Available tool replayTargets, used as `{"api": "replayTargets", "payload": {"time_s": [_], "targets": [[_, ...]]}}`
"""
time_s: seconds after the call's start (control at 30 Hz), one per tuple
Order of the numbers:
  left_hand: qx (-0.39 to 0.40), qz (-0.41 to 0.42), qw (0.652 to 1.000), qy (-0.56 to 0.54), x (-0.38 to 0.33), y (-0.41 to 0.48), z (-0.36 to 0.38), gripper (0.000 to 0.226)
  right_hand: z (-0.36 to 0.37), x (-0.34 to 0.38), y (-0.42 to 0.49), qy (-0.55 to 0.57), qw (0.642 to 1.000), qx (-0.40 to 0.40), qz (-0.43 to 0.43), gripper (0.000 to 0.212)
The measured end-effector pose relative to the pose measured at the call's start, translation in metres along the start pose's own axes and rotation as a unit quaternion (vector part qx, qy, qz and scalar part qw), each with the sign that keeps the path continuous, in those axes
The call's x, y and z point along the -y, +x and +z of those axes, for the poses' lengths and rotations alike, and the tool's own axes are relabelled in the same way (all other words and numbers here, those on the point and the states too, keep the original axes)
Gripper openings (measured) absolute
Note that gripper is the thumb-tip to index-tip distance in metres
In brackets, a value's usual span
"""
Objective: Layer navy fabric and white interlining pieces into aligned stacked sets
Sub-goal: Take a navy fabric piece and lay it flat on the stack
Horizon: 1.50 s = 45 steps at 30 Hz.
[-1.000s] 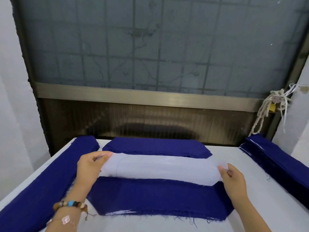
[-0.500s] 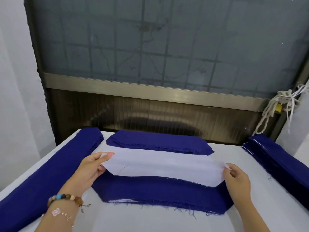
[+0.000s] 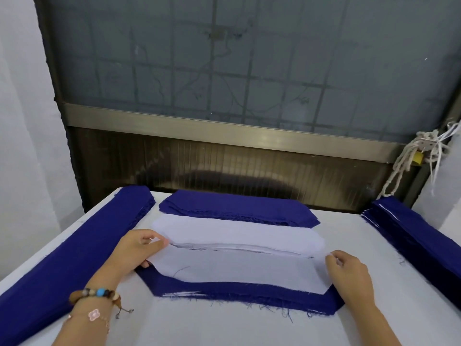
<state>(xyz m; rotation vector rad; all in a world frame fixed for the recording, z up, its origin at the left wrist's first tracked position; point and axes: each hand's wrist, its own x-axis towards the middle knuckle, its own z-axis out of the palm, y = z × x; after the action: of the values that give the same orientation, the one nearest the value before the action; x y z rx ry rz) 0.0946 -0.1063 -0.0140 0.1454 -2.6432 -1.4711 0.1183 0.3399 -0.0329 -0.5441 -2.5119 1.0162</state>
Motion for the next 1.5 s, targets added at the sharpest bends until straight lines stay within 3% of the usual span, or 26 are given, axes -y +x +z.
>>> {"api": "replayTargets", "payload": {"time_s": [0.2,0.27,0.4,0.47,0.63,0.8,0.93,1.1,1.5], "targets": [[-0.03,0.032,0.997,0.056,0.0,0.001,0.002,0.007,-0.002,0.002,0.002,-0.065,0.997,-0.015,-0.04,0.023],[-0.03,0.032,0.999,0.023,0.0,0.001,0.0,0.012,-0.002,0.0,0.006,-0.037,0.999,0.005,-0.025,0.018],[0.001,-0.058,0.991,-0.119,-0.003,0.001,-0.006,0.014,-0.009,-0.001,0.01,0.034,0.999,0.009,-0.007,0.019],[0.015,-0.08,0.989,-0.123,-0.002,0.002,-0.008,0.016,-0.012,-0.001,0.01,0.047,0.999,0.02,-0.005,0.02],[0.031,-0.04,0.997,0.055,0.002,0.002,-0.005,0.01,-0.013,-0.005,0.008,-0.018,0.996,0.09,0.005,0.015],[0.016,-0.015,0.989,0.148,0.003,0.002,-0.004,0.009,-0.011,-0.006,0.007,-0.07,0.994,0.077,-0.021,0.009],[-0.015,0.004,0.989,0.145,0.004,0.002,-0.004,0.01,-0.008,-0.01,0.011,-0.063,0.996,0.052,-0.039,0.009],[0.002,0.009,0.992,0.126,0.002,0.002,-0.005,0.009,-0.008,-0.014,0.012,-0.063,0.996,0.04,-0.057,0.01],[-0.008,0.017,0.981,0.194,0.006,0.002,0.0,0.014,-0.004,-0.014,0.009,-0.16,0.985,0.018,-0.065,0.004]]}}
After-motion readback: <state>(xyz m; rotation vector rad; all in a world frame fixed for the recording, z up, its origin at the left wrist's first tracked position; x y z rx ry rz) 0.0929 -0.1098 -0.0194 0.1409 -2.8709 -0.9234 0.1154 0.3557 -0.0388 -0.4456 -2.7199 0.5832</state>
